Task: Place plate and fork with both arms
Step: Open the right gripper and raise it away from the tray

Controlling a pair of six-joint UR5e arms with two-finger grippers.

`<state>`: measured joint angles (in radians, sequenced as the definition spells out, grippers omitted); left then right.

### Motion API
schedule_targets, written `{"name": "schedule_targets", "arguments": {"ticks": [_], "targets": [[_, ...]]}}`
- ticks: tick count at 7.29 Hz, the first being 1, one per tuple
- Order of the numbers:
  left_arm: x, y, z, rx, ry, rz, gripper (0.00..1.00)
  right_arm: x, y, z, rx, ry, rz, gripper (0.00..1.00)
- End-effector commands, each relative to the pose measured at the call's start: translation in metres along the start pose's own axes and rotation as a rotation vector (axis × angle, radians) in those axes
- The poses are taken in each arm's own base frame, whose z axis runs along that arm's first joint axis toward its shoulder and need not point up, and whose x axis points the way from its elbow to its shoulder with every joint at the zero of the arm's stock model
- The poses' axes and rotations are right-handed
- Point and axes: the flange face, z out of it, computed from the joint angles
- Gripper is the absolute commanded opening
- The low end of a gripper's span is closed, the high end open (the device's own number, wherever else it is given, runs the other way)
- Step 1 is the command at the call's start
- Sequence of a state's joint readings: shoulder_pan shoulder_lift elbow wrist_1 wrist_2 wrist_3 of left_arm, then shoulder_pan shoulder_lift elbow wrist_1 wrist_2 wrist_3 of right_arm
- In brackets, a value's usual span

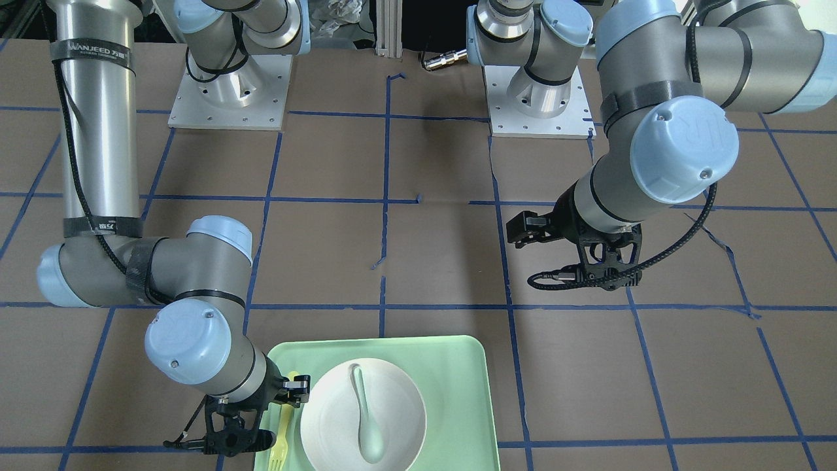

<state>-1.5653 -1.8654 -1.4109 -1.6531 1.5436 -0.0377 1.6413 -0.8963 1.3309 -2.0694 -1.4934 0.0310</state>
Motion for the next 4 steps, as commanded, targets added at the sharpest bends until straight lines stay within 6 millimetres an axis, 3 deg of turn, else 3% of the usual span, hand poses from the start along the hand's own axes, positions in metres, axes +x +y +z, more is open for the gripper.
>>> {"name": "schedule_targets", "arguments": {"ticks": [1, 2, 3, 4], "targets": [[0.004, 0.002, -0.012, 0.042, -0.008, -0.011, 1.0, 0.006, 0.037, -0.086, -0.093, 0.121, 0.008, 1.0], [0.008, 0.009, -0.019, 0.061, -0.01, -0.049, 1.0, 0.005, 0.062, -0.136, -0.123, 0.123, 0.011, 1.0], [0.013, 0.008, -0.023, 0.108, -0.001, -0.138, 1.0, 0.002, 0.082, -0.174, -0.126, 0.119, 0.013, 1.0], [0.025, 0.019, -0.031, 0.126, -0.005, -0.123, 1.0, -0.002, 0.102, -0.21, -0.114, 0.114, 0.016, 1.0]]}}
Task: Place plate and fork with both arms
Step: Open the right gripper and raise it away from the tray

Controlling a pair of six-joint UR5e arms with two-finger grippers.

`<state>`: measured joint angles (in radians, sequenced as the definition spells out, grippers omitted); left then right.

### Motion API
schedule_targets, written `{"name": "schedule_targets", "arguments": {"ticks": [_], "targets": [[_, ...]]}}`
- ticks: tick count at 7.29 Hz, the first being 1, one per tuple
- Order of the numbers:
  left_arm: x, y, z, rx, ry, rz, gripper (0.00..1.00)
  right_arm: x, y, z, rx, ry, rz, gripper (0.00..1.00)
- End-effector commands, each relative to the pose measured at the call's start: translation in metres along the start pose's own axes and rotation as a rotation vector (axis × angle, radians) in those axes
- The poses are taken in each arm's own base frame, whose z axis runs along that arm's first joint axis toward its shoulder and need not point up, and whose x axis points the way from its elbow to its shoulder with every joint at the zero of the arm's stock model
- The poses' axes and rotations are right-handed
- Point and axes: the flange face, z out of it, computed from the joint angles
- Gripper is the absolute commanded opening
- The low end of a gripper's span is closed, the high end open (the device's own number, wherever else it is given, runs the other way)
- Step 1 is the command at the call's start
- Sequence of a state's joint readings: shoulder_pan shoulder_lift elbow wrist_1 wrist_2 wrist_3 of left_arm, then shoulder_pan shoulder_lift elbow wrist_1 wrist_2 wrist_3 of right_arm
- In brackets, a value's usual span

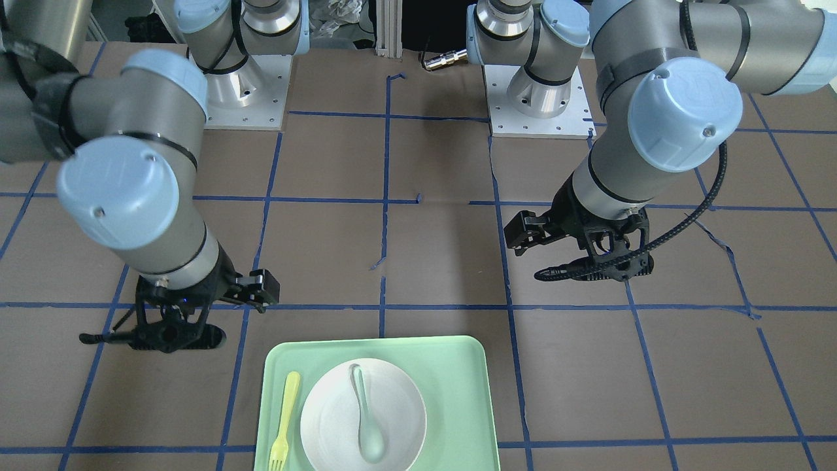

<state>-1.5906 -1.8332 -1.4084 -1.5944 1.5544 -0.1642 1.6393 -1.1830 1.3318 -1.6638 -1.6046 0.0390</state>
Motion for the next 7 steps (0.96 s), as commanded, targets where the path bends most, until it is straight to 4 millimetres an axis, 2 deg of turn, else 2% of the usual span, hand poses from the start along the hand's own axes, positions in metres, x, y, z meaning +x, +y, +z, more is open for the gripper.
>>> {"name": "schedule_targets", "arguments": {"ticks": [1, 2, 3, 4, 5, 6, 7], "targets": [[0.01, 0.011, -0.009, 0.038, -0.037, -0.015, 1.0, 0.0, 0.065, -0.064, -0.071, -0.002, 0.013, 1.0], [0.01, 0.006, -0.002, 0.028, -0.04, 0.029, 1.0, -0.002, 0.087, -0.079, -0.1, -0.02, 0.011, 1.0], [0.005, 0.005, -0.004, 0.026, -0.029, 0.13, 1.0, -0.006, 0.098, -0.081, -0.097, -0.065, 0.027, 1.0], [0.007, 0.007, -0.005, 0.027, -0.027, 0.135, 1.0, -0.006, 0.101, -0.069, -0.094, -0.063, 0.049, 1.0], [0.007, 0.014, -0.015, 0.042, -0.028, 0.137, 1.0, -0.007, 0.105, -0.062, -0.082, -0.062, 0.051, 1.0], [0.005, 0.023, -0.023, 0.056, -0.023, 0.132, 1.0, -0.009, 0.116, -0.067, -0.057, -0.053, 0.048, 1.0], [0.0, 0.029, -0.024, 0.064, -0.023, 0.117, 1.0, -0.009, 0.116, -0.062, -0.042, -0.046, 0.066, 1.0]]}}
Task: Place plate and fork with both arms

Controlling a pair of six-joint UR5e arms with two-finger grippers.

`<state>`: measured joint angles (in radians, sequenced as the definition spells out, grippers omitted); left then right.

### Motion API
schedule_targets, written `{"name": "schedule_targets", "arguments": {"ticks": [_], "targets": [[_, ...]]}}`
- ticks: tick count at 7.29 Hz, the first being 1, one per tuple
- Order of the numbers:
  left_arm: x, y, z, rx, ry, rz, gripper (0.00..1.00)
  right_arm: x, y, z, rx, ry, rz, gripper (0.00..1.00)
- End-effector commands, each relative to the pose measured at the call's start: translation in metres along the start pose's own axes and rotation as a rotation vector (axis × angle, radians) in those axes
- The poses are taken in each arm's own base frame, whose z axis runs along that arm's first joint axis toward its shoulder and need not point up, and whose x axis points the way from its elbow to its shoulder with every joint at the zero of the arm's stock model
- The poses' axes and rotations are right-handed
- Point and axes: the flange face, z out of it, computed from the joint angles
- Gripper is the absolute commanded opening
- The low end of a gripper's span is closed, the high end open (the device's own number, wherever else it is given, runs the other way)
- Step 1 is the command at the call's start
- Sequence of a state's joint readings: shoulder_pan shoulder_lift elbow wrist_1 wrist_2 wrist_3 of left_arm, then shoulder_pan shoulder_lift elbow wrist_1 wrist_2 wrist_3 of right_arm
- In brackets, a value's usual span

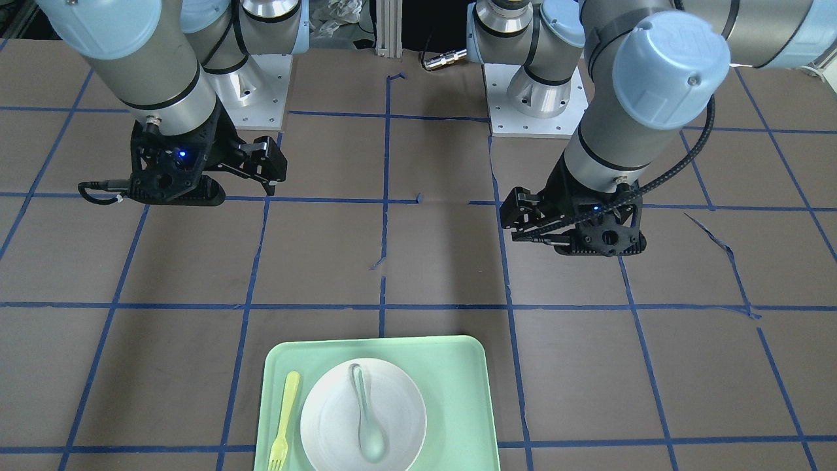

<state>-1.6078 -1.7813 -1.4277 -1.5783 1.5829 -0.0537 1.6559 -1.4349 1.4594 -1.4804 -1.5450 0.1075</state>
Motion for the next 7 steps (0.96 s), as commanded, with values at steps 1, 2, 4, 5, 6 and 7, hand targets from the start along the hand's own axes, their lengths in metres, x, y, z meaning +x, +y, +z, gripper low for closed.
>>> {"name": "schedule_targets", "arguments": {"ticks": [1, 2, 4, 5, 6, 7], "targets": [[-0.002, 0.012, -0.001, 0.029, 0.004, -0.06, 1.0, 0.0, 0.007, 0.007, 0.019, 0.02, 0.014, 1.0], [0.0, 0.012, 0.003, 0.042, 0.02, -0.069, 1.0, 0.002, 0.009, 0.004, 0.032, 0.051, 0.011, 1.0], [0.001, 0.013, 0.002, 0.044, 0.025, -0.065, 1.0, 0.001, 0.009, -0.002, 0.044, 0.045, 0.013, 1.0], [0.003, 0.016, 0.002, 0.037, 0.02, -0.06, 1.0, 0.0, 0.01, 0.001, 0.035, 0.035, 0.014, 1.0], [0.005, 0.022, 0.002, 0.023, 0.02, -0.06, 1.0, 0.0, 0.01, 0.001, 0.036, 0.035, 0.014, 1.0], [0.004, 0.034, 0.0, 0.011, 0.019, -0.06, 1.0, 0.0, 0.01, 0.0, 0.038, 0.032, 0.013, 1.0]]}}
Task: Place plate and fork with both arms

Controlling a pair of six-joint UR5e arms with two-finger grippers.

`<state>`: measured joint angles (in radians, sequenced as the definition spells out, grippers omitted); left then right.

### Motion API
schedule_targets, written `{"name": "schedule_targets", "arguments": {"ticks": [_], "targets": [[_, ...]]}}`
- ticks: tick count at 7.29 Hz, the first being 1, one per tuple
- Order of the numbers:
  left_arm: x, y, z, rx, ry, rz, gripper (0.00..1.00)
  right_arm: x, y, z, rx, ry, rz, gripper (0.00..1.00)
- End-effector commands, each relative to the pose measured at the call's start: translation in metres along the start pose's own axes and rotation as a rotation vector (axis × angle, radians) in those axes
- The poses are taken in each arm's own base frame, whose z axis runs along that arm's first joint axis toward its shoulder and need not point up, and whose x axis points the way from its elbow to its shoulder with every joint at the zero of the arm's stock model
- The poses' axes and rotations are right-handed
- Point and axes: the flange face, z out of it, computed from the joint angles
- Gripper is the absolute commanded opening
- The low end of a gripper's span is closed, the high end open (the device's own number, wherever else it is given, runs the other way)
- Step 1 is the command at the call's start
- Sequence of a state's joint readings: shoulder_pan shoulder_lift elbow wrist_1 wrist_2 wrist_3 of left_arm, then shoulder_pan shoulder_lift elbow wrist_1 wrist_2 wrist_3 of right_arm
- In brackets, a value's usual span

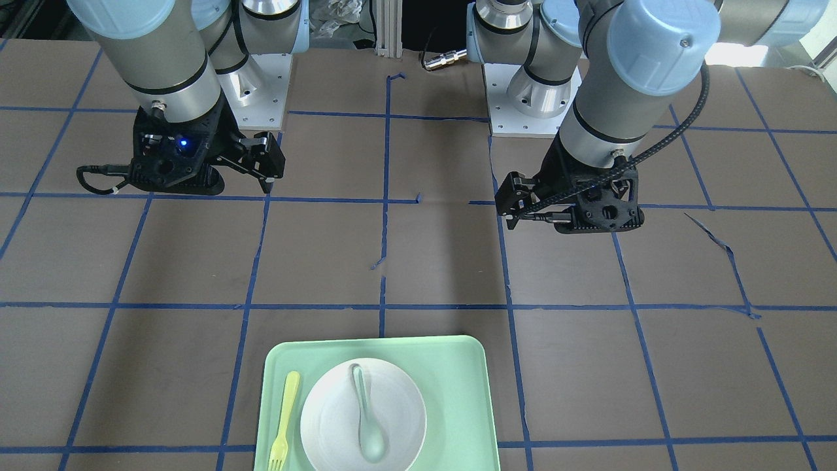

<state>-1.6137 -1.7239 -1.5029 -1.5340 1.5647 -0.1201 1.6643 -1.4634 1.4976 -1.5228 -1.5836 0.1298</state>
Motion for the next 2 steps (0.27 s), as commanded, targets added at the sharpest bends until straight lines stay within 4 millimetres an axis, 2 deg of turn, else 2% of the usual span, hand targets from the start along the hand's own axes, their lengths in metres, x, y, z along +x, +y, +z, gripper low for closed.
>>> {"name": "schedule_targets", "arguments": {"ticks": [1, 2], "targets": [[-0.0017, 0.0199, -0.006, -0.013, -0.003, 0.0, 1.0, -0.0003, 0.0004, -0.0018, 0.003, -0.004, -0.001, 1.0], [-0.0025, 0.0199, -0.0059, -0.014, -0.003, -0.001, 1.0, -0.0004, 0.0001, 0.0004, -0.001, -0.004, -0.001, 1.0]]}}
